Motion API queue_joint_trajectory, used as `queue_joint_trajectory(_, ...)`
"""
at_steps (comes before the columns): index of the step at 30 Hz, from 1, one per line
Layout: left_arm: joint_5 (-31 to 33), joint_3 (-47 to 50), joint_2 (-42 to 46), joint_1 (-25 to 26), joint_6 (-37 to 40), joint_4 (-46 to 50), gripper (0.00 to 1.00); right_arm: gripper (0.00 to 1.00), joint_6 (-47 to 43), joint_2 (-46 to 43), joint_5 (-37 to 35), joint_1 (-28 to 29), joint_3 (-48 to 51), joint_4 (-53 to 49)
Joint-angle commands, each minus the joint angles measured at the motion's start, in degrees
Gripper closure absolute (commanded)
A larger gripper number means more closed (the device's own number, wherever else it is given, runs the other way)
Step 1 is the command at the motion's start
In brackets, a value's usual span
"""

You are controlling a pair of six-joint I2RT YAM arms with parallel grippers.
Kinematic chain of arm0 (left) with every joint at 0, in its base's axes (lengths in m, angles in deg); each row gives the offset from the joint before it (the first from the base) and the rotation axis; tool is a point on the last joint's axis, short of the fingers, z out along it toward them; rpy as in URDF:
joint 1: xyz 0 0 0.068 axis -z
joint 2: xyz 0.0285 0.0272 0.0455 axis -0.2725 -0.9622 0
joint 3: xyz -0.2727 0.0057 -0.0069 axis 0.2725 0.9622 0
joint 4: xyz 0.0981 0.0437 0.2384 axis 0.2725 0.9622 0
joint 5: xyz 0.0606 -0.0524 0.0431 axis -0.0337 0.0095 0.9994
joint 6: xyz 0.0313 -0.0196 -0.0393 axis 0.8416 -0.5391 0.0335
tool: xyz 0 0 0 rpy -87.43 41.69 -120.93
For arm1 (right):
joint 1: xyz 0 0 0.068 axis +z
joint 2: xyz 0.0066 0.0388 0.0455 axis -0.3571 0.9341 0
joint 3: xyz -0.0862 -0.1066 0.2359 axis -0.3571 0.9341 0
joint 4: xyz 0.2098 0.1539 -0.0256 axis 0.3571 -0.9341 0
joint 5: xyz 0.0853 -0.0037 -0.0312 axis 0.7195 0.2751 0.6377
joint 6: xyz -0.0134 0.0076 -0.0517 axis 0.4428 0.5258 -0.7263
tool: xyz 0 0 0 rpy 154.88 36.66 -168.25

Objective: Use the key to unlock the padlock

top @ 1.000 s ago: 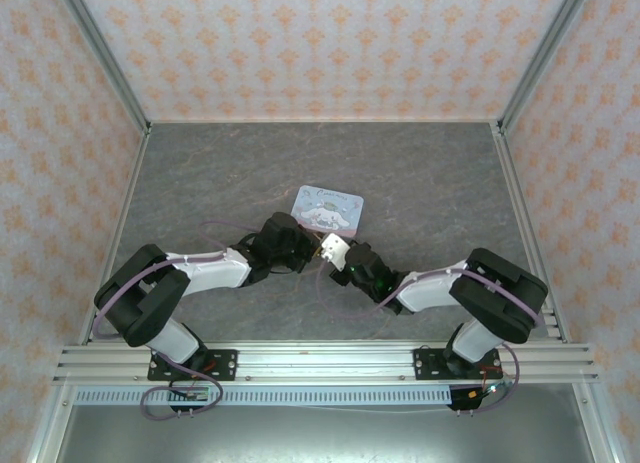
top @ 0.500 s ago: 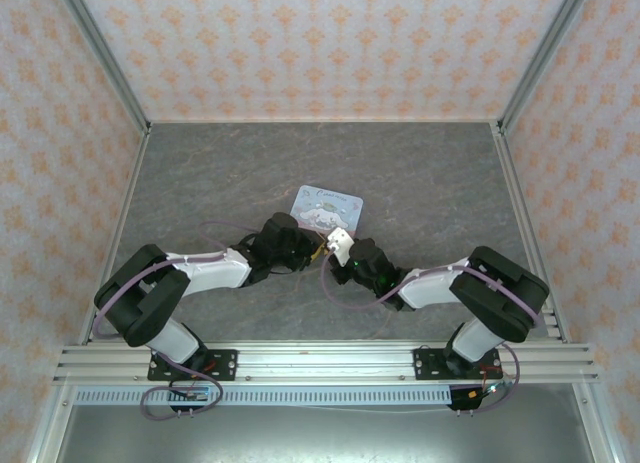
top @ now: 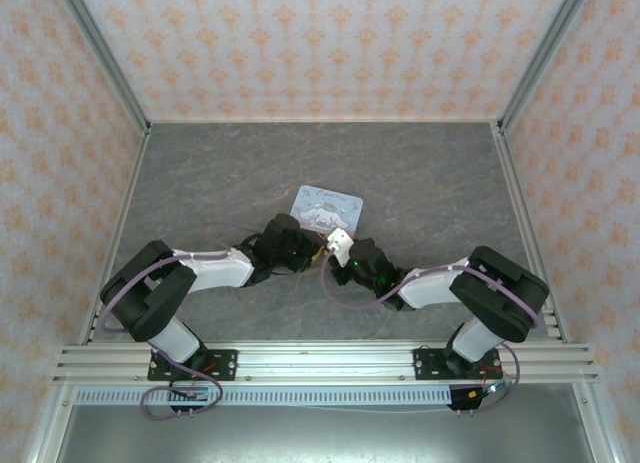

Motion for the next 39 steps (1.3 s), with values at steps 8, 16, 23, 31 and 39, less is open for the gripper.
queue_joint_trajectory(8, 1.36, -0.94, -2.18, 0.1, 0.35, 0.12, 0.94, 1.0, 3.68, -1.56, 1.53, 0.08, -0.32, 1.43)
queue_joint_trajectory(16, 2.01, -0.62, -0.08, 0.11, 1.36, 2.04, 1.0, 1.0, 14.75, -1.38, 12.15, -5.09, 0.46, 4.95)
queue_joint_trajectory(23, 2.29, -0.46, 1.81, 0.1, 1.94, 3.23, 1.0, 0.97, 11.69, -2.43, 13.66, -6.58, 0.66, 2.08)
queue_joint_trajectory(31, 2.58, -0.38, 3.63, -0.4, 2.42, 3.86, 1.0, 0.59, 2.06, -7.82, 5.77, -2.66, 4.64, 0.13)
queue_joint_trajectory(39, 2.04, -1.62, 6.65, -0.78, 6.77, 6.11, 1.0, 0.54, -7.44, -11.17, -7.79, 4.5, 5.59, -3.03)
